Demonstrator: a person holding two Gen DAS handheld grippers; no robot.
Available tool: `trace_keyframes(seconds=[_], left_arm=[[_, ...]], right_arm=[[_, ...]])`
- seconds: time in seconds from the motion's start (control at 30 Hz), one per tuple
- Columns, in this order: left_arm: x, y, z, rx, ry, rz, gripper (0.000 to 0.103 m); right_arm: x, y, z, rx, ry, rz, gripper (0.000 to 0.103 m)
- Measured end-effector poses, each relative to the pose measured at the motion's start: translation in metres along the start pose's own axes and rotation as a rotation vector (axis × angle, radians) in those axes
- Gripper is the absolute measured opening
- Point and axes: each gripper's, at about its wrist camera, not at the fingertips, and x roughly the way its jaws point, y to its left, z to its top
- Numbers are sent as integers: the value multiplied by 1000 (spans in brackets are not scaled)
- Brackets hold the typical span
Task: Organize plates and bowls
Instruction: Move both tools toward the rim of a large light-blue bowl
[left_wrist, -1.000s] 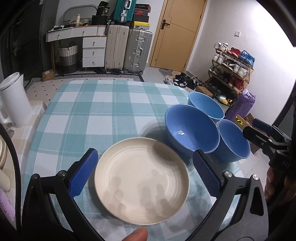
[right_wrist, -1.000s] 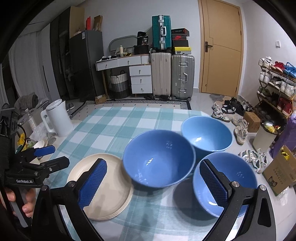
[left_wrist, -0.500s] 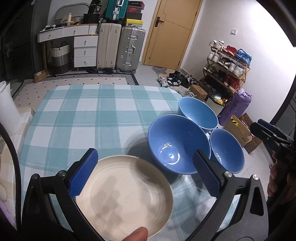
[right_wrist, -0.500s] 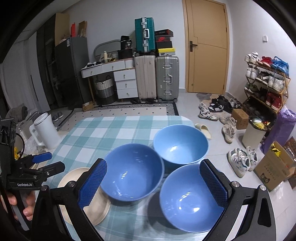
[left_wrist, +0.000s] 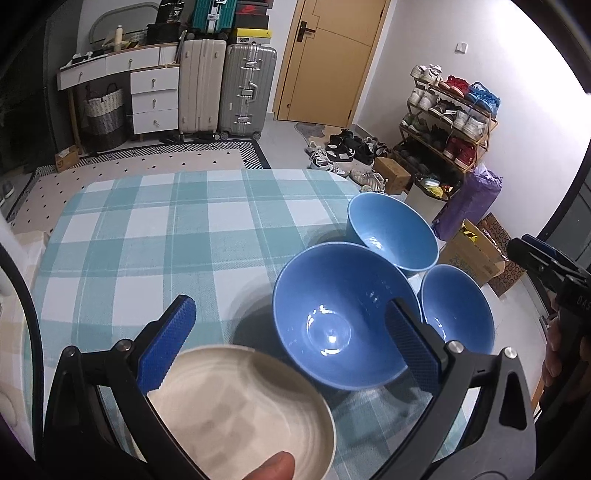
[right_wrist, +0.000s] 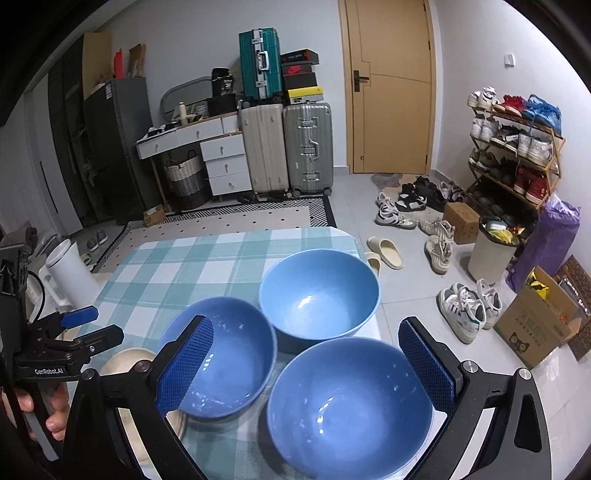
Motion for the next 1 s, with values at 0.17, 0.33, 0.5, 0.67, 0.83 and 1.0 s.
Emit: trace_keyframes(seconds=[0.17,0.33,0.5,0.67,0.83,1.0], left_arm=[[22,-4,16,9,16,-3,102],[46,-9,29,9,36,-8,102],[66,-19,40,28,52,-18,102],[86,-29,48,40,75,-18,102],[107,-35,53,29,102,-29,102],[127,-38,61,18,118,-28,102]], right_arm=[[17,-10,8,8,20,-10,102],[30,-19,15,20,31,-18,102],[38,-27,22,19,37,-32,102],[45,-36,30,26,42,-42,102],[61,-45,35,31,65,-71,102],[74,-55,37,59,93,-69,102]])
